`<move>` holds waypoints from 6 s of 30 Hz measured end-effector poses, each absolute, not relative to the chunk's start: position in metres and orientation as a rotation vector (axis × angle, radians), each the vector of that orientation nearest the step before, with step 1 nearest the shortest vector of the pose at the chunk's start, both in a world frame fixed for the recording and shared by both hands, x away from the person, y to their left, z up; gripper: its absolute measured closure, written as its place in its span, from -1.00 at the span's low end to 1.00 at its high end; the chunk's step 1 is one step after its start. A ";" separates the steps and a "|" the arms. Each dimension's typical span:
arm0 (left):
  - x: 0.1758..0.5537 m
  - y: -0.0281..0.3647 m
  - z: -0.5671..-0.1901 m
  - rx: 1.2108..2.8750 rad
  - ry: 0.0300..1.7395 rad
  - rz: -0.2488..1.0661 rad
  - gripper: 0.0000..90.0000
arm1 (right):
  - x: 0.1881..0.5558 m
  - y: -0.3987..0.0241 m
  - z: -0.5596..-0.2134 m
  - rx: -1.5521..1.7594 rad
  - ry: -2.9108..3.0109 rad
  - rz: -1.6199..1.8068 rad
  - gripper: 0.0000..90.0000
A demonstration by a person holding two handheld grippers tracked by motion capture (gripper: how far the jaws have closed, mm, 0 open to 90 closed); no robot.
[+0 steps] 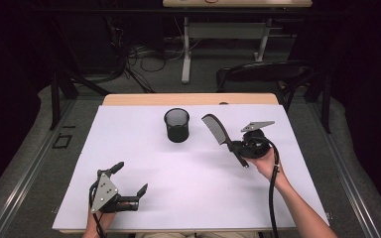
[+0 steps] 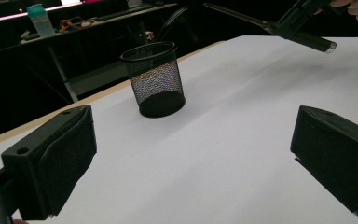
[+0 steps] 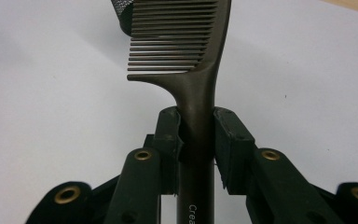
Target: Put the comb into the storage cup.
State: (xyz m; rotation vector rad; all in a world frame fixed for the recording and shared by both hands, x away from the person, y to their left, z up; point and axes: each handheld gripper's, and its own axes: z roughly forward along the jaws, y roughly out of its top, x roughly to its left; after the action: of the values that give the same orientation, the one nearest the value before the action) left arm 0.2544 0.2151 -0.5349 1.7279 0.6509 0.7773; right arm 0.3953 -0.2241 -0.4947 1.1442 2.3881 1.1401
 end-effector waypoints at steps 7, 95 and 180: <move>0.255 0.216 -0.535 1.729 0.653 0.778 -1.00 | 0.393 -0.220 -0.493 1.115 2.382 1.166 0.61; 0.252 0.218 -0.536 1.727 0.672 0.781 -1.00 | 0.387 -0.163 -0.455 0.845 2.222 1.422 0.61; 0.252 0.218 -0.536 1.726 0.672 0.781 -1.00 | 0.432 -0.126 -0.429 0.825 2.111 1.494 0.61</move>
State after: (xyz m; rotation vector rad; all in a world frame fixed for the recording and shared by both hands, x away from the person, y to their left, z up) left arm 0.2523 0.2178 -0.5358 1.7258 0.6717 0.7813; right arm 0.4321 -0.1260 -0.4289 0.8253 2.1110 1.4942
